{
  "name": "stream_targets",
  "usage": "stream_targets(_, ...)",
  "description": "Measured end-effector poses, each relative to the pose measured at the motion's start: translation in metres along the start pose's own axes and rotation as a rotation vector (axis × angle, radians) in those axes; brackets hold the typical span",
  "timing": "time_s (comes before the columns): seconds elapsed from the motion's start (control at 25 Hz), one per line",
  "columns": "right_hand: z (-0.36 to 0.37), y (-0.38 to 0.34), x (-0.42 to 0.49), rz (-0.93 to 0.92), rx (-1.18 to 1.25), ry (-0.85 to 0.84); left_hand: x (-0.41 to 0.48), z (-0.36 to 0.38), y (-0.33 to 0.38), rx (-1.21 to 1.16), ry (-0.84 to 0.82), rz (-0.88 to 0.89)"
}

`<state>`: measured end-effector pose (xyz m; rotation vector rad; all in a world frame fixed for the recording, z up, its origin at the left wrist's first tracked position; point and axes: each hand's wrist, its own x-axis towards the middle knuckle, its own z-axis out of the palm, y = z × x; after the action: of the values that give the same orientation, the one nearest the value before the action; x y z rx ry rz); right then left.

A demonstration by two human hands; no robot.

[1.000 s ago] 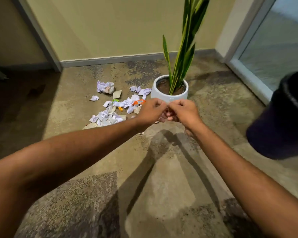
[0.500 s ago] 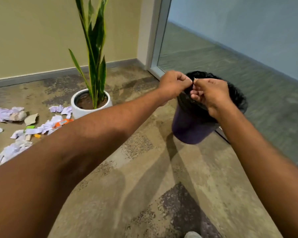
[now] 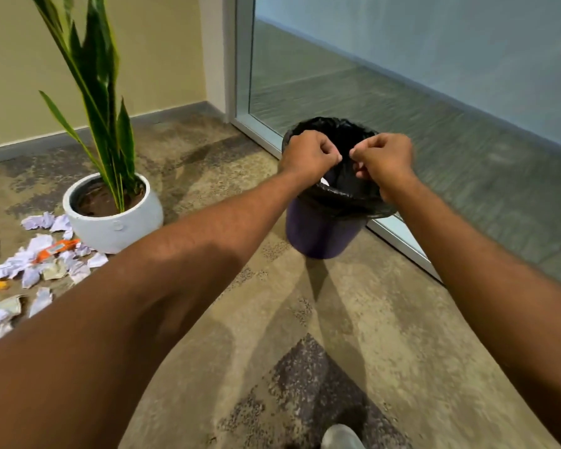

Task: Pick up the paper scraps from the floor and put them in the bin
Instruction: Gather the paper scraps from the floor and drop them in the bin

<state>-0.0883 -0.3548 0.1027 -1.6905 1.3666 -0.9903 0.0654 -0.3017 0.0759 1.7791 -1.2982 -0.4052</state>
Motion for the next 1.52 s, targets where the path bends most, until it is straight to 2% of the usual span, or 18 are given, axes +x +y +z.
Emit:
stream_targets(0.24,0.046,-0.013,-0.021,-0.062,0.041,-0.061,-0.016,-0.047,-0.020,-0.015,0.060,0.022)
stream_targets(0.44,0.120,-0.038,-0.067,-0.153,0.079,-0.225,-0.066,-0.150,-0.066,0.084,0.091,-0.034)
stream_targets(0.76,0.260,-0.085,-0.190,-0.227,0.068,-0.646,-0.186,-0.338,-0.185,0.306,0.163,-0.417)
stream_targets(1.0,0.357,-0.085,-0.302,-0.324,-0.259,-1.032,-0.298,-0.410,-0.273,0.381,-0.032,-0.715)
stream_targets(1.12,0.392,-0.083,-0.329,-0.493,-0.570,-1.082,-0.356,-0.432,-0.306,0.408,-0.098,-0.834)
stream_targets(1.2,0.412,-0.075,-0.340,-0.524,-0.723,-1.109,-0.395,-0.440,-0.328,0.388,-0.087,-0.910)
stream_targets(1.28,0.426,-0.058,-0.344,-0.483,-0.749,-1.135,-0.423,-0.439,-0.346,0.427,-0.137,-0.920)
stream_targets(1.4,0.445,-0.033,-0.342,-0.536,-0.817,-1.164,-0.450,-0.429,-0.375,0.609,-0.201,-0.854)
stream_targets(1.52,0.463,-0.020,-0.337,-0.580,-0.824,-1.213,-0.465,-0.416,-0.396,0.634,-0.232,-0.942)
